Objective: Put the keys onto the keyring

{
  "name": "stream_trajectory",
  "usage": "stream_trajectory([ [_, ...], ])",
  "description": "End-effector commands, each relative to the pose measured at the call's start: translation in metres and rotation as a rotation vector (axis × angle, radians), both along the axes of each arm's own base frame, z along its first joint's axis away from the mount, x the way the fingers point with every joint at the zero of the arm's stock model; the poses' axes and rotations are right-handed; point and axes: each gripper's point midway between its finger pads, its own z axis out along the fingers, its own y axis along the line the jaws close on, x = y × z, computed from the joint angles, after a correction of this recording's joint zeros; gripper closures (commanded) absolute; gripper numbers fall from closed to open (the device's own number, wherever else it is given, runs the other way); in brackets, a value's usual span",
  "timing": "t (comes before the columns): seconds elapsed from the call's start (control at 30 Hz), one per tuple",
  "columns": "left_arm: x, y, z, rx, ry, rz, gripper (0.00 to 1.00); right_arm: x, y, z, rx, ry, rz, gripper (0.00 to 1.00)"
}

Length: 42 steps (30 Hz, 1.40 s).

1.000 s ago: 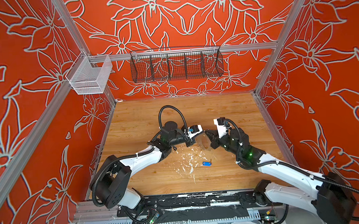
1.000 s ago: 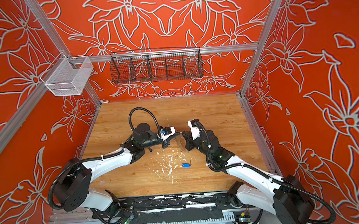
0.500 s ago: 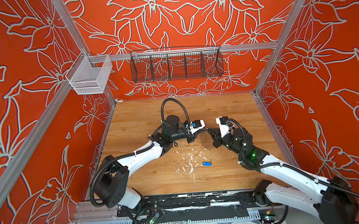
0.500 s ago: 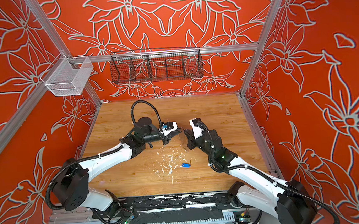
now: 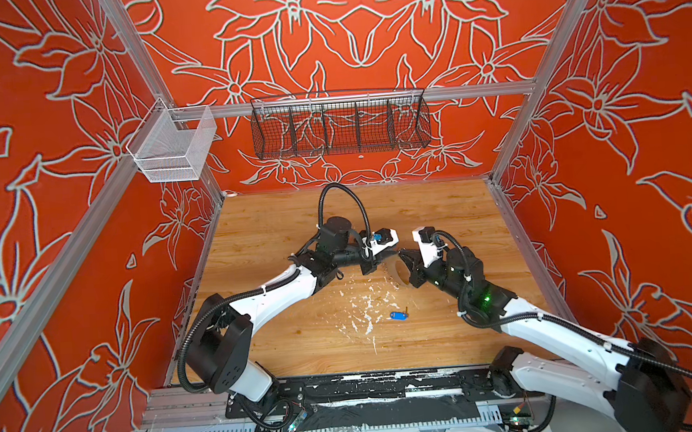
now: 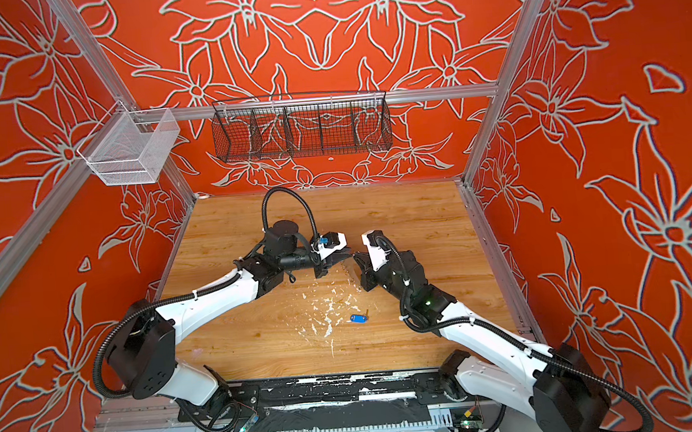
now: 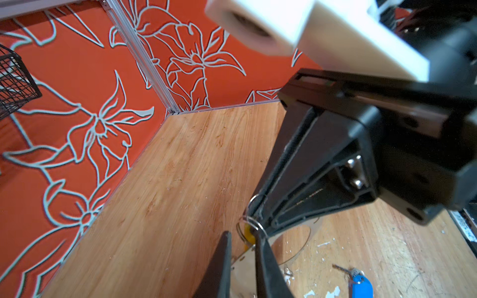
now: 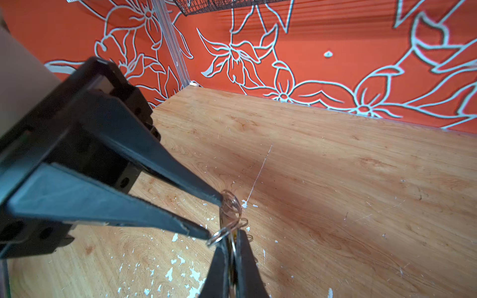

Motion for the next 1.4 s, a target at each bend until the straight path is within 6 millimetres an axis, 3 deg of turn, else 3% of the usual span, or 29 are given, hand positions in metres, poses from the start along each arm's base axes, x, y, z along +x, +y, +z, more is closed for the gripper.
stream_trajectory([
  [0.0,-0.006,-0.003,0.000,0.001,-0.001,-0.044,0.79,0.005,0.006,0.029,0.032,-0.069,0.000,1.00],
  [0.43,-0.002,-0.004,-0.001,-0.001,0.007,-0.031,0.77,0.006,0.005,0.031,0.042,-0.051,-0.016,1.00],
  [0.53,0.002,-0.005,-0.002,0.007,0.013,-0.018,0.84,0.002,0.010,0.033,0.051,-0.055,0.014,1.00],
  [0.77,0.006,-0.005,-0.004,0.015,0.020,-0.004,0.89,-0.004,0.015,0.039,0.072,-0.068,0.047,1.00],
  [0.87,0.004,-0.005,-0.003,0.013,0.017,-0.008,1.00,-0.003,0.015,0.036,0.068,-0.062,0.043,1.00],
  [1.13,0.010,0.002,0.002,-0.022,-0.022,0.054,1.00,0.006,0.006,0.027,0.075,-0.026,-0.037,1.00],
  [1.37,0.011,0.023,0.015,-0.157,-0.034,0.067,1.00,0.023,-0.006,0.002,0.147,0.102,-0.071,1.00],
])
